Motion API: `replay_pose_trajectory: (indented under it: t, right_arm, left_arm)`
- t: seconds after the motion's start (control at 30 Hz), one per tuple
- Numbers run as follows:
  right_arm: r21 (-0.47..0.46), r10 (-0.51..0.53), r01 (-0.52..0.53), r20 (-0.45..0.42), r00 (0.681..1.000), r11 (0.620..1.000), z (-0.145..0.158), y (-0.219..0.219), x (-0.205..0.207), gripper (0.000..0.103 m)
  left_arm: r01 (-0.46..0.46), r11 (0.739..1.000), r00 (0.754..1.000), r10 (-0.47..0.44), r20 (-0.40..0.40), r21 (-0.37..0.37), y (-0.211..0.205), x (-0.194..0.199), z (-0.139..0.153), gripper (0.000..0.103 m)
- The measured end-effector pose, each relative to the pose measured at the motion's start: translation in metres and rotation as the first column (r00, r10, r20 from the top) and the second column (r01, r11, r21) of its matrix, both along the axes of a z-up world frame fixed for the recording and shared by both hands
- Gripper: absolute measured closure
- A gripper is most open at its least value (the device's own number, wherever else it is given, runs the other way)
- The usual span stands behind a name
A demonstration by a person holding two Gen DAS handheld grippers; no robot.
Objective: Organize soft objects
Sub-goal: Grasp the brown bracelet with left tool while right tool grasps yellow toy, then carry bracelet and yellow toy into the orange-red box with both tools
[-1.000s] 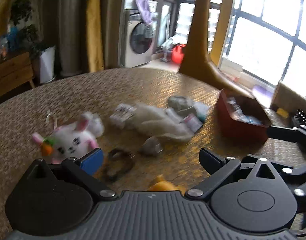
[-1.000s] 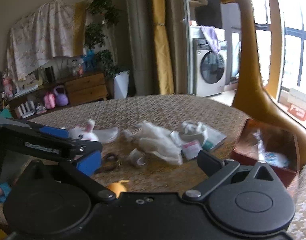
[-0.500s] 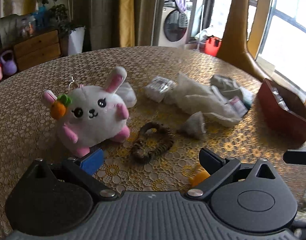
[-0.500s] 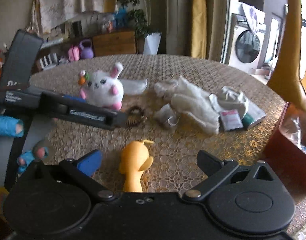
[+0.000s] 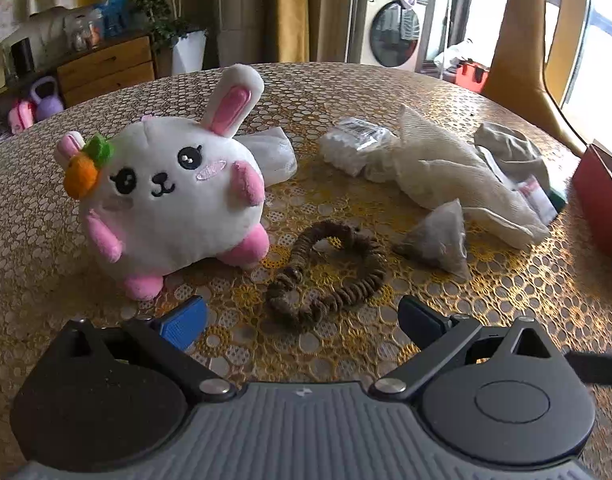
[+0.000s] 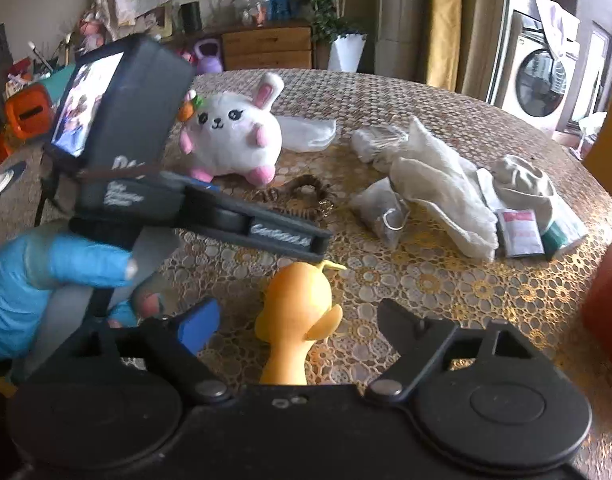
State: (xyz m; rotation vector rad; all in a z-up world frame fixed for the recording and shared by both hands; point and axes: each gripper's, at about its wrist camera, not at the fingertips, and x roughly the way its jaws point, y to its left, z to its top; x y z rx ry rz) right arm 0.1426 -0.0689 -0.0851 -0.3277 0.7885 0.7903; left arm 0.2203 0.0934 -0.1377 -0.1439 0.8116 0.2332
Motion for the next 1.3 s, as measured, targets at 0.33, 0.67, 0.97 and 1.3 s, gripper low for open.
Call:
replay_pose_trajectory:
  t: [0.33,0.67,0.97,1.3]
  right_arm:
    - [-0.031,0.011,-0.012,-0.026,1.000,0.999,-0.017,0.007,0.013,0.034]
    - [-0.047,0.001,-0.001,-0.016,1.000,0.999,-0.025,0.013,0.015,0.052]
    - [-0.012,-0.004,0.004,-0.008,1.000,1.000,-0.023,0.010,0.008,0.072]
    - [0.029,-0.139,0.140,-0.021,0.990,0.990,-0.012,-0.011,0.013,0.076]
  left_arm:
    - [-0.012,0.999,1.000,0.012,0.003,0.030,-0.008,0.017,-0.005,0.002]
    - [0.025,0.998,0.999,-0.027,0.032,0.055,-0.021,0.020,0.000,0.047]
    - [0.047,0.999,0.998,-0.047,0.028,0.020,-0.017,0.017,0.005,0.081]
    - [0.048,0.999,0.998,-0.047,0.031,-0.023,-0.006,0.004,0.012,0.083]
